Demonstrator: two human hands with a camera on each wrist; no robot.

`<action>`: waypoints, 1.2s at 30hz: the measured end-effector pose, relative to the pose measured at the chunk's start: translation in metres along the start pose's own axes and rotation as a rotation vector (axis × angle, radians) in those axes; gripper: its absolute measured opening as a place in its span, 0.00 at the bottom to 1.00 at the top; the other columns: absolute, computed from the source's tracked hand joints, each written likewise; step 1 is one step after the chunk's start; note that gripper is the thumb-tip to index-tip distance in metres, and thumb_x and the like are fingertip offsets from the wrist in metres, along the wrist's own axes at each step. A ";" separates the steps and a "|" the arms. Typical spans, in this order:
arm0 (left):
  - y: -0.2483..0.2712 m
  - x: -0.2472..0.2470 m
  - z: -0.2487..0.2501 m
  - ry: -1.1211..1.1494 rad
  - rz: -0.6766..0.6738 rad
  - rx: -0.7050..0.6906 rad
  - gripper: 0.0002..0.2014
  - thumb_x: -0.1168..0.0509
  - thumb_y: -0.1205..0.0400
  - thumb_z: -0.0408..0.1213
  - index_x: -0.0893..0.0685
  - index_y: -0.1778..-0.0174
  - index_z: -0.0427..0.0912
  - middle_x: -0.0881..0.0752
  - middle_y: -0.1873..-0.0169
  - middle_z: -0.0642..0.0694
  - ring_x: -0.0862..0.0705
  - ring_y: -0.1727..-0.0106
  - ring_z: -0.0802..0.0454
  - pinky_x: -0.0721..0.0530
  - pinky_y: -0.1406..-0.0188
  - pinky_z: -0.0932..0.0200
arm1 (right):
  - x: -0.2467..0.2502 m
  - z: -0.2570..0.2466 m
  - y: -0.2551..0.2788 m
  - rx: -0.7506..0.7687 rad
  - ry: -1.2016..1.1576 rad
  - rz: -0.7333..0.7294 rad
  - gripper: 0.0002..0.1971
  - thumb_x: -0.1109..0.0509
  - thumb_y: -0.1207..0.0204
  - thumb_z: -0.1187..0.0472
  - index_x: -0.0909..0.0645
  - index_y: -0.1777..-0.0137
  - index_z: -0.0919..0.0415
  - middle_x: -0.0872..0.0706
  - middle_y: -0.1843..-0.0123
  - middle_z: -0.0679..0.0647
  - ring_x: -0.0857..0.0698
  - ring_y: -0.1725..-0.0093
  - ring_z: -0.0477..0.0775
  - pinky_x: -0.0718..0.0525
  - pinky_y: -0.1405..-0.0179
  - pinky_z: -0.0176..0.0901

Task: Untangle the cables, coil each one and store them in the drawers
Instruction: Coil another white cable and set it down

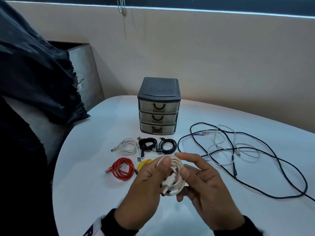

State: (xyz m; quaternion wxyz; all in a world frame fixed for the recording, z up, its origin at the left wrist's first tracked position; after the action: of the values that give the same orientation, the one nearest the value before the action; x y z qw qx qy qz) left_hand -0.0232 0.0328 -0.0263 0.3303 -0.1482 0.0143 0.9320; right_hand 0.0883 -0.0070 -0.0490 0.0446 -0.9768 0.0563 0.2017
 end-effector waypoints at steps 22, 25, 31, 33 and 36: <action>0.005 0.013 -0.011 -1.241 0.062 -0.249 0.14 0.60 0.09 0.51 0.35 0.58 0.59 0.30 0.68 0.59 0.30 0.67 0.57 0.33 0.68 0.65 | -0.003 -0.016 0.013 0.524 1.119 0.250 0.10 0.36 0.19 0.53 0.13 0.51 0.52 0.16 0.69 0.38 0.17 0.72 0.41 0.22 0.73 0.31; 0.007 0.017 -0.012 -1.520 0.112 -0.343 0.10 0.54 0.11 0.41 0.29 0.54 0.48 0.33 0.62 0.52 0.36 0.64 0.51 0.34 0.63 0.54 | -0.003 -0.013 0.013 0.403 1.096 0.267 0.07 0.31 0.18 0.54 0.12 0.54 0.52 0.14 0.71 0.40 0.15 0.73 0.42 0.19 0.74 0.38; 0.019 0.033 0.002 -1.574 0.050 -0.096 0.21 0.64 0.15 0.56 0.28 0.53 0.54 0.26 0.59 0.57 0.24 0.55 0.50 0.25 0.51 0.49 | -0.014 -0.007 0.011 0.016 0.946 0.229 0.07 0.26 0.22 0.57 0.11 0.61 0.50 0.10 0.68 0.44 0.12 0.71 0.45 0.18 0.72 0.35; 0.027 0.056 0.011 -1.406 0.122 -0.034 0.28 0.69 0.18 0.65 0.26 0.47 0.59 0.22 0.52 0.59 0.23 0.46 0.54 0.26 0.42 0.49 | -0.018 0.008 0.011 -0.074 0.894 0.238 0.07 0.26 0.22 0.59 0.12 0.63 0.54 0.10 0.67 0.49 0.13 0.75 0.49 0.20 0.75 0.36; 0.048 0.100 0.029 -0.932 0.352 0.004 0.20 0.55 0.15 0.62 0.22 0.52 0.56 0.16 0.56 0.54 0.18 0.48 0.54 0.21 0.43 0.47 | -0.029 0.040 0.006 -0.167 0.918 0.226 0.08 0.26 0.23 0.60 0.14 0.63 0.59 0.10 0.68 0.53 0.13 0.77 0.50 0.17 0.75 0.40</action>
State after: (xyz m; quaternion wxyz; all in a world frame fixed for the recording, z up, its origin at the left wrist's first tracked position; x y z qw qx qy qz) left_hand -0.1344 0.0607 -0.0304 0.1397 0.2893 -0.1082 0.9408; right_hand 0.0456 -0.0058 -0.0749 -0.0859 -0.9529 0.1595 -0.2431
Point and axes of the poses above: each hand's wrist, its own y-axis away from the middle knuckle, its own x-axis out of the back of the hand, z = x × y, the point moved 5 cm from there along -y, towards the middle knuckle
